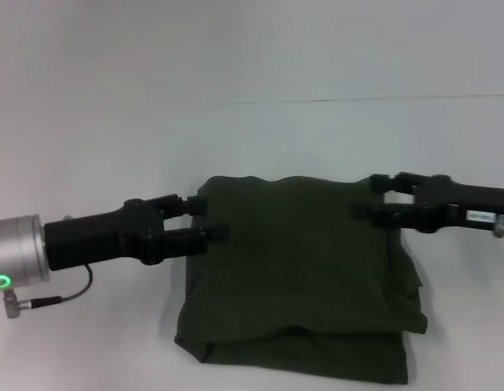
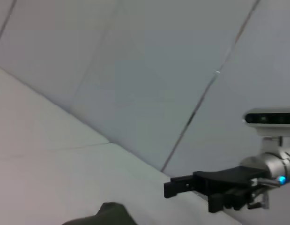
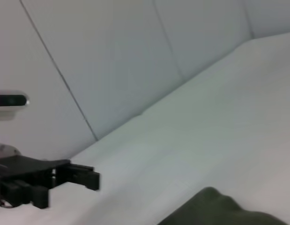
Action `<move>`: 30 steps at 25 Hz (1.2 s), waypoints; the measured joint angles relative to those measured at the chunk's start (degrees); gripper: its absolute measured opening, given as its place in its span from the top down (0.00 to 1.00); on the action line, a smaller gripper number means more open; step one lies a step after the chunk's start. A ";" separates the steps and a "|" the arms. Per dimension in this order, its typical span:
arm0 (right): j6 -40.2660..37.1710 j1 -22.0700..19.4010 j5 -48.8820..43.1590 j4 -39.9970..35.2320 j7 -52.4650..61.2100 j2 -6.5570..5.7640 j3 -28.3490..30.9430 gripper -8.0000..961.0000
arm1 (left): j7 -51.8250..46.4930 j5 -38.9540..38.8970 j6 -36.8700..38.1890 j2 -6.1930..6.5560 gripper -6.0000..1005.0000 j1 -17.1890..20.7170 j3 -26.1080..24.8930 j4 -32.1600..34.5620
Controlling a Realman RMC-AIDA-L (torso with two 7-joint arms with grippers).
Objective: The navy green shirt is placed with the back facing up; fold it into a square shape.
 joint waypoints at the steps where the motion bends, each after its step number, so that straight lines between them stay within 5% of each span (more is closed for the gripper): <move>1: -0.87 -0.68 0.60 -0.04 -0.58 -0.65 0.45 0.03 | 0.47 -0.02 0.67 0.21 0.21 -0.03 -0.12 0.18; 5: -2.30 -3.11 4.89 0.27 -5.66 -1.63 1.62 0.03 | 3.82 -0.75 2.81 0.93 0.20 -0.01 -2.84 0.18; 23: -5.81 -2.10 6.53 0.21 -14.79 1.72 -3.91 0.03 | 6.58 1.93 5.53 2.15 0.12 -1.75 -2.28 1.76; 30: -6.04 -2.16 6.55 0.07 -16.40 1.89 -4.91 0.03 | 7.29 3.47 5.52 2.20 0.12 -2.19 -2.16 1.92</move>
